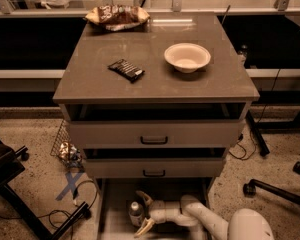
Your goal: Place blue plastic bottle into bottom drawer
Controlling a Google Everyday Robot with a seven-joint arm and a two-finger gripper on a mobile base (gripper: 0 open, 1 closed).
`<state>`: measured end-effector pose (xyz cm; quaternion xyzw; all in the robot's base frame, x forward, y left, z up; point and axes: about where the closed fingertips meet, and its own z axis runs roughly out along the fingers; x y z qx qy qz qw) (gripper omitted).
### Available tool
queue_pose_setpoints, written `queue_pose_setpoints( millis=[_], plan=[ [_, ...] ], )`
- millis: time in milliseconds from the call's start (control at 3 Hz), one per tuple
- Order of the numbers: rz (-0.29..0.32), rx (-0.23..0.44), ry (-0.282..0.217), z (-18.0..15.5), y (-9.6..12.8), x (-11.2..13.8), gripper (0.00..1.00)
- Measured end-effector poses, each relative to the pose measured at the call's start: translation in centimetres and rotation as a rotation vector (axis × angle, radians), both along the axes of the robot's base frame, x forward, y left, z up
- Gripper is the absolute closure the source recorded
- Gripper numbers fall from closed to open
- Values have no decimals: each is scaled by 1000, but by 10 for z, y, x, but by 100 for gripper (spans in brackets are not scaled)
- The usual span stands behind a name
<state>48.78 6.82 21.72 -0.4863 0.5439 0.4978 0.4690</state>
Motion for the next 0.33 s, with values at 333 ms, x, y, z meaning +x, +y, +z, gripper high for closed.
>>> queue_pose_setpoints(
  millis=[333],
  plan=[
    [0, 0, 0, 0, 0, 0, 0]
  ],
)
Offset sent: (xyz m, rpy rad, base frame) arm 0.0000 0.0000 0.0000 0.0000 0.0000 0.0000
